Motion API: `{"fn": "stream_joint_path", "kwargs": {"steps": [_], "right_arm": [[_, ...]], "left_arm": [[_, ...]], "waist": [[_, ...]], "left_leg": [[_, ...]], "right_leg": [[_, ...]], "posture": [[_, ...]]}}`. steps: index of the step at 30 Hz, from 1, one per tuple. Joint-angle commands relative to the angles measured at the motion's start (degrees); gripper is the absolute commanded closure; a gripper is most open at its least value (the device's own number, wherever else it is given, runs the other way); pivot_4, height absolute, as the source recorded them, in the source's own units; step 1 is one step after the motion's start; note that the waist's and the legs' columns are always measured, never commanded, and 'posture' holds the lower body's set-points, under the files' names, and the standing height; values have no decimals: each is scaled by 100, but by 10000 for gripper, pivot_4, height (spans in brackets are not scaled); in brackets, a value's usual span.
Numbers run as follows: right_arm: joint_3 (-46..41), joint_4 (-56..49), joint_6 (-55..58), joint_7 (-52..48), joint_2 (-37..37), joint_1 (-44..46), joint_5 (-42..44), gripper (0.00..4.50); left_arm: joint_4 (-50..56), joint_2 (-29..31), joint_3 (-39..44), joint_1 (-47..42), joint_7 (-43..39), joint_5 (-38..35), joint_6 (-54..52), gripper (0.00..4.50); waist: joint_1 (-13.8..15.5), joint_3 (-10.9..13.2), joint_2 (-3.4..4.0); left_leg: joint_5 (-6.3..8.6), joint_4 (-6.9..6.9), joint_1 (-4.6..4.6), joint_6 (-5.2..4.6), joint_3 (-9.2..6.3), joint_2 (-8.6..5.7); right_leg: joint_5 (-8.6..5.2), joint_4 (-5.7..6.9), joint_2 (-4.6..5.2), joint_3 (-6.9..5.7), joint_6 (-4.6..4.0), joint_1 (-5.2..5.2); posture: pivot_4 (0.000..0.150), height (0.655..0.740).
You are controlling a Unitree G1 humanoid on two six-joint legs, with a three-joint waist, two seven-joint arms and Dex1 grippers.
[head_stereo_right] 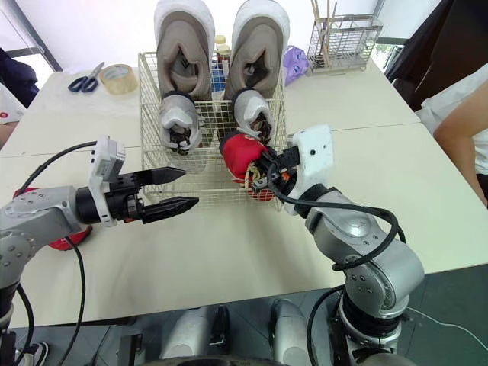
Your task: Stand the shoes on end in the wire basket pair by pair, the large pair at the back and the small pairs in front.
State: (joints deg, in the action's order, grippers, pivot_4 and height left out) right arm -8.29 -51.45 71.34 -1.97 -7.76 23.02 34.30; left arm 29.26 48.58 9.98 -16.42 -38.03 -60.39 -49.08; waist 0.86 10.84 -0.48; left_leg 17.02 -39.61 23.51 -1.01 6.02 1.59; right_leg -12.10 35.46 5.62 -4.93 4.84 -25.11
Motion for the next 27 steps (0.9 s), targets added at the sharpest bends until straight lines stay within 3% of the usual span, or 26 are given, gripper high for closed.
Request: {"fn": "stream_joint_path", "kwargs": {"steps": [1,7,13,17,22,27], "right_arm": [[-496,-145,307,475,505,-208,77,44317],[-683,-65,478,806,856,-149,-75,44317],[-374,-40,438,707,375,-273,-226,44317],[-339,16,227,621,-95,-344,-352,29225],[-338,-223,-109,238,-413,-361,-131,3205],[-565,-734,-290,-438,-839,-687,469,3205]], "left_arm": [[42,-47,12,-135,-62,56,41,0],[1,-102,16,-194,-105,108,-12,0],[-19,-143,6,-185,-132,170,-26,0],[-53,-141,16,-184,-175,201,-28,0],[-111,-171,0,-204,-237,257,-25,0],[-192,-221,-74,-256,-307,332,-12,0]], "waist": [[-9,-2,-1],[-9,-9,-5],[-9,-11,-7],[-15,-19,-18],[-34,-19,-18],[-33,-18,-17]], "left_leg": [[0,0,0,0,0,0],[0,0,-4,0,-1,0],[0,0,-7,0,-3,0],[0,0,-12,0,-5,-1],[0,1,-14,0,-4,2],[1,4,-11,-1,-3,3]], "right_leg": [[0,0,0,-1,0,0],[-1,-1,0,-2,-1,5],[-1,-2,0,-2,-2,9],[-4,-4,0,-3,-7,16],[-9,-2,-2,-2,-16,13],[-2,-6,-2,-2,-2,10]], "posture": [[1500,7400],[1500,7400],[1500,7400],[1500,7400],[1500,7400],[1500,7400]]}}
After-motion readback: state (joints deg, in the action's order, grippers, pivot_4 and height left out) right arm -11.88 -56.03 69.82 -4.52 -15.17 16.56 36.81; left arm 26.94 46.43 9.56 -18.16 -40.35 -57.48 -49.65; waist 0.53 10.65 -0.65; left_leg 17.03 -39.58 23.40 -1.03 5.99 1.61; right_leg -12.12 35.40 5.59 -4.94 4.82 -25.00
